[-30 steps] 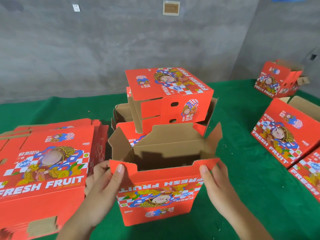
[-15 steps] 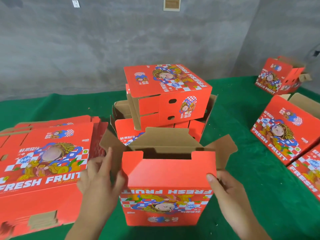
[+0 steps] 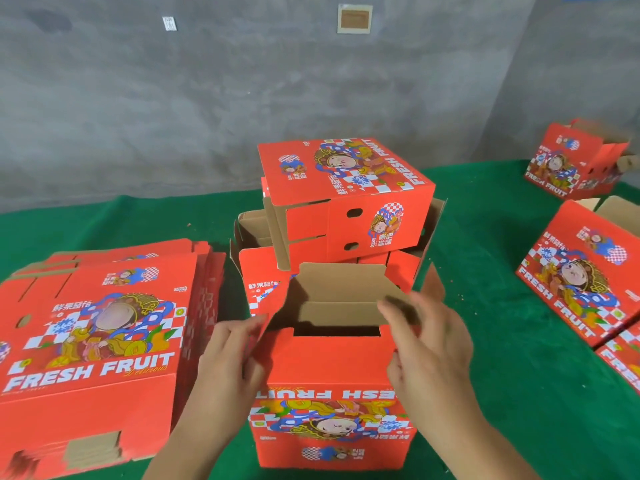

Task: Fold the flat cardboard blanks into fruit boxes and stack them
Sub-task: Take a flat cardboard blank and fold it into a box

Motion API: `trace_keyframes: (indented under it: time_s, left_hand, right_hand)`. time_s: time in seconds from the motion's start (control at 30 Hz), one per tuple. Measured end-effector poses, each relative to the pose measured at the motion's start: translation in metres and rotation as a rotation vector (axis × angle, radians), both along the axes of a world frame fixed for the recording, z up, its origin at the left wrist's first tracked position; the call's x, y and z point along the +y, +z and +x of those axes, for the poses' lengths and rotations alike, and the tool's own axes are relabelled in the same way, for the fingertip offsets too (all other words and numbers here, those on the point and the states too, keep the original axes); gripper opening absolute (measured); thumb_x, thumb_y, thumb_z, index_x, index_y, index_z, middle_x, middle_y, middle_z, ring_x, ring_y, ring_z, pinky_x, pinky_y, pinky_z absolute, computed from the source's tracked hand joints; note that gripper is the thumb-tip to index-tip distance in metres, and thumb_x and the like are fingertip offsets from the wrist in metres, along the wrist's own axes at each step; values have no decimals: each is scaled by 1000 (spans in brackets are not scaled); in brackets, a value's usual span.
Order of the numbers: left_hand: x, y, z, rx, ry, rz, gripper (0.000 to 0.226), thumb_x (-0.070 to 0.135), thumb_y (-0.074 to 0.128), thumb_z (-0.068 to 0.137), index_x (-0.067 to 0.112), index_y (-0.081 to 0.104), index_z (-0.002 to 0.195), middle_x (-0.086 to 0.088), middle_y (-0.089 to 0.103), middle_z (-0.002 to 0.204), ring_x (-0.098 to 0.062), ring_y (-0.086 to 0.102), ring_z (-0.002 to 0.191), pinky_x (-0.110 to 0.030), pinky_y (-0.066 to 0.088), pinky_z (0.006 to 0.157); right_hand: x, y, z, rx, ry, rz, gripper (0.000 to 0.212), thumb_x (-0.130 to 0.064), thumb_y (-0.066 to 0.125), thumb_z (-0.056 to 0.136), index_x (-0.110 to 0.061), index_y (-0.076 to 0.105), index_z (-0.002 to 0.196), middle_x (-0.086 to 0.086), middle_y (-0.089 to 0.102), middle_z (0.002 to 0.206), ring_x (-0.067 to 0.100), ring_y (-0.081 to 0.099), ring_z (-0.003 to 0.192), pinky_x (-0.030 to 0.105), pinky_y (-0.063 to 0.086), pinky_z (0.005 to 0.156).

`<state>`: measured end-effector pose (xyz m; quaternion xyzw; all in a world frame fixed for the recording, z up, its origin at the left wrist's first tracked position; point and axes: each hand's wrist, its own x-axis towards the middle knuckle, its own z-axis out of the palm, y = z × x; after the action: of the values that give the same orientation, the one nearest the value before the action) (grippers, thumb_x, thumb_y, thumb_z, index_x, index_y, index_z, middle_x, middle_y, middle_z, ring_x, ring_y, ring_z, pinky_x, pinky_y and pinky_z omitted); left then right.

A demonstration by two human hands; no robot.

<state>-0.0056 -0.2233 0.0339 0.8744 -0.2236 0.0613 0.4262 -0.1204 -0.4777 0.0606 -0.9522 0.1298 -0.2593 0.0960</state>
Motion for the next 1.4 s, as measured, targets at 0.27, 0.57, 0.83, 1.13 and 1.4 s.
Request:
trace_keyframes:
  time_s: [0.27, 0.57, 0.83, 1.13, 1.4]
  left_hand:
    - [18, 9, 1, -114, -165, 418, 46, 69, 43, 94, 57, 55, 136, 27, 41, 108, -3, 45, 104, -36, 40, 92]
    - [-36, 10, 16, -193, 80, 622, 69, 49, 39, 99, 44, 9, 162, 16, 56, 138, -20, 45, 101, -37, 41, 91]
    - [-49, 8, 27, -45, 116, 677, 74, 56, 39, 98, 49, -5, 158, 14, 55, 137, -20, 44, 104, -35, 49, 76]
    - [-46, 1, 29, -100, 56, 303, 76, 50, 66, 92, 31, 28, 156, -3, 43, 157, -28, 38, 140, -47, 34, 115]
    - [-33, 9, 23, 124, -93, 119, 57, 74, 34, 95, 39, 75, 113, 21, 54, 124, -18, 40, 131, -37, 29, 114]
  right_hand:
    - [2, -5, 36, 553, 141, 185, 76, -54, 42, 96, -48, 3, 160, -21, -39, 160, 9, -20, 155, 43, 7, 128]
    - [21, -11, 24, 369, 174, 85, 69, -51, 56, 88, -51, 30, 152, -13, -27, 165, 21, -10, 157, 45, 9, 125]
    - [20, -27, 7, -137, -171, 158, 141, -46, 95, 52, -23, 15, 165, 24, -10, 169, 49, 4, 155, 65, 34, 112]
    - [6, -24, 4, 97, 9, 92, 50, -48, 68, 88, -23, 66, 131, -5, 68, 131, 22, 63, 122, 37, 52, 97]
    - [-33, -8, 24, 154, -53, 503, 62, -82, 23, 92, -40, 59, 122, -4, 58, 134, 27, 48, 132, 43, 35, 109]
